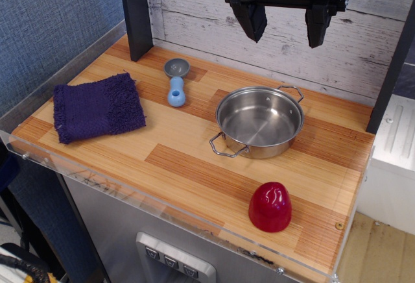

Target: Move the towel right to the left of the pepper

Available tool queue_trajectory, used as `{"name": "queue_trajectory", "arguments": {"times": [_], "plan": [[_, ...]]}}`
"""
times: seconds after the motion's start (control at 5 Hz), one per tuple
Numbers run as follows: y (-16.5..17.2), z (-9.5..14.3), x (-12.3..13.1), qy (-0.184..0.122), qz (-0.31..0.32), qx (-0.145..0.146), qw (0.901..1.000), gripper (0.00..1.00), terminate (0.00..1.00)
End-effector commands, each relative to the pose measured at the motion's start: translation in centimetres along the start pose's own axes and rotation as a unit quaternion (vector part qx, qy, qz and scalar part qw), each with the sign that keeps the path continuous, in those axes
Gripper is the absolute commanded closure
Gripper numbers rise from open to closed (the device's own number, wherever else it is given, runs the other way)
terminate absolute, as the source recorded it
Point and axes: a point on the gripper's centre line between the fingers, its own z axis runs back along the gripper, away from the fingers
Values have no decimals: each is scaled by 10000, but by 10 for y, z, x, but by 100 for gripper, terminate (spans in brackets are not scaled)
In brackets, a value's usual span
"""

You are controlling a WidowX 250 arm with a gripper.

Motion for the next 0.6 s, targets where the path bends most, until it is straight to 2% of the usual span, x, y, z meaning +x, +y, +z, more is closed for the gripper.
{"name": "queue_trajectory", "arguments": {"times": [0.0,0.4], "plan": [[0,0,0,0,0,0,10000,0,0],[23,3,5,-18,244,115,9996,0,0]]}}
